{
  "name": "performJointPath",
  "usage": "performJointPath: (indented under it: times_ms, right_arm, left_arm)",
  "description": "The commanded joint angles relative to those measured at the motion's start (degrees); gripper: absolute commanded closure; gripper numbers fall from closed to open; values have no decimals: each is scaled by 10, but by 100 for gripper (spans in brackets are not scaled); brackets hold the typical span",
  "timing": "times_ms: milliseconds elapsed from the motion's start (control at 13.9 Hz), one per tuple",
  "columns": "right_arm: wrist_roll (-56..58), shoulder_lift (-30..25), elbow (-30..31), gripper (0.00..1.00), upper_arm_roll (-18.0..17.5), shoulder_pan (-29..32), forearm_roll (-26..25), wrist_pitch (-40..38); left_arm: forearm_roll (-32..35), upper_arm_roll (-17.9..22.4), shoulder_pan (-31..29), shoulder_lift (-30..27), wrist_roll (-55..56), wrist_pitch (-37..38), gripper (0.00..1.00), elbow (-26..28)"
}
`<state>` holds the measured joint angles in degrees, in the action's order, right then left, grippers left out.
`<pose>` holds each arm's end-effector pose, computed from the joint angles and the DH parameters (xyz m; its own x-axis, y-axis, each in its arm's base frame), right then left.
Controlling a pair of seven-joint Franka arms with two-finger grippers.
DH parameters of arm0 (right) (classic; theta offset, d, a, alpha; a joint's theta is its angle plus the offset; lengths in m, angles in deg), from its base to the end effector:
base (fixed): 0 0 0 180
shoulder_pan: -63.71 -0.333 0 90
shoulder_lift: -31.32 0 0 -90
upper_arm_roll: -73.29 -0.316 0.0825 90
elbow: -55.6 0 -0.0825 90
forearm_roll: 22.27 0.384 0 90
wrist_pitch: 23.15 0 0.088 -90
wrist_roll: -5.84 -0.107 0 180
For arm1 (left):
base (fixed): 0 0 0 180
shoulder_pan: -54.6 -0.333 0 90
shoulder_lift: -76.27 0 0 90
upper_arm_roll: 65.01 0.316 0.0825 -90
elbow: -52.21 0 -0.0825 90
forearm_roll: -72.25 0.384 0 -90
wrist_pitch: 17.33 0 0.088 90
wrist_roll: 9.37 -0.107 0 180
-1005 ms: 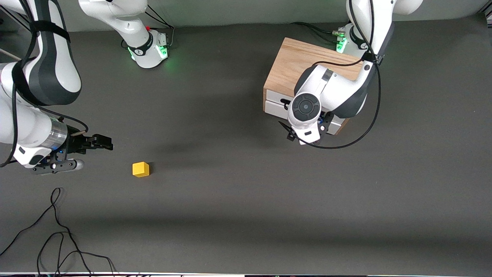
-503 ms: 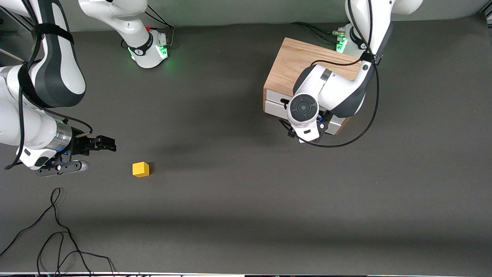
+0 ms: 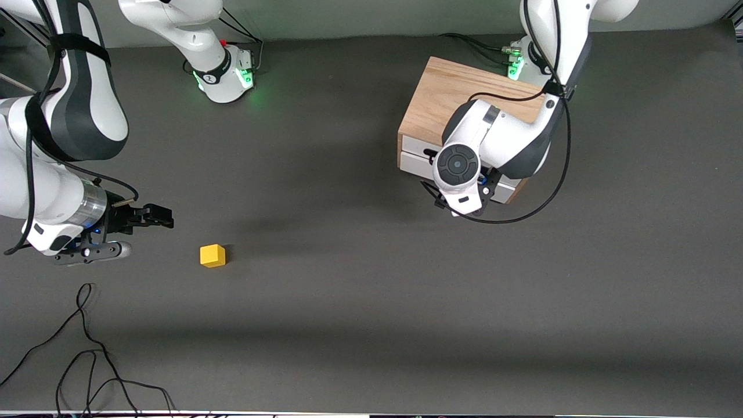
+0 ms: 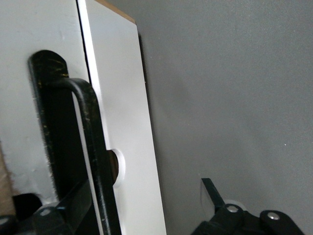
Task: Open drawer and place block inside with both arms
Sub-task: 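Hold the handle with the left gripper while the right gripper reaches the cube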
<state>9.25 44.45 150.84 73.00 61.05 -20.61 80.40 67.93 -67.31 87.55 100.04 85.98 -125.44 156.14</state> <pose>0.6203 0.0342 0.4653 0.9912 0.1038 -0.0823 0.1013 -0.9943 -0.0336 0.4911 -0.3523 0.2895 0.4592 0.8872 -0.0441 0.8276 -0.4454 -0.3416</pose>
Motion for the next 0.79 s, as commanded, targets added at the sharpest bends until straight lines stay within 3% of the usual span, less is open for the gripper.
performJointPath:
  times_ms: [0,287,574,718]
  right_arm:
    - [-4,2,6,0,3,-3,-9,20]
    - [-5,7,62,0,3,-4,-9,107]
    - [-2,30,81,0,2,-4,-10,168]
    - [-2,46,120,0,2,-4,-10,246]
  left_arm:
    - [2,5,5,6,11,-18,0,0]
    - [6,6,4,14,9,-25,0,-14]
    - [18,8,3,37,3,-26,0,-49]
    - [20,7,4,57,3,-38,0,-71]
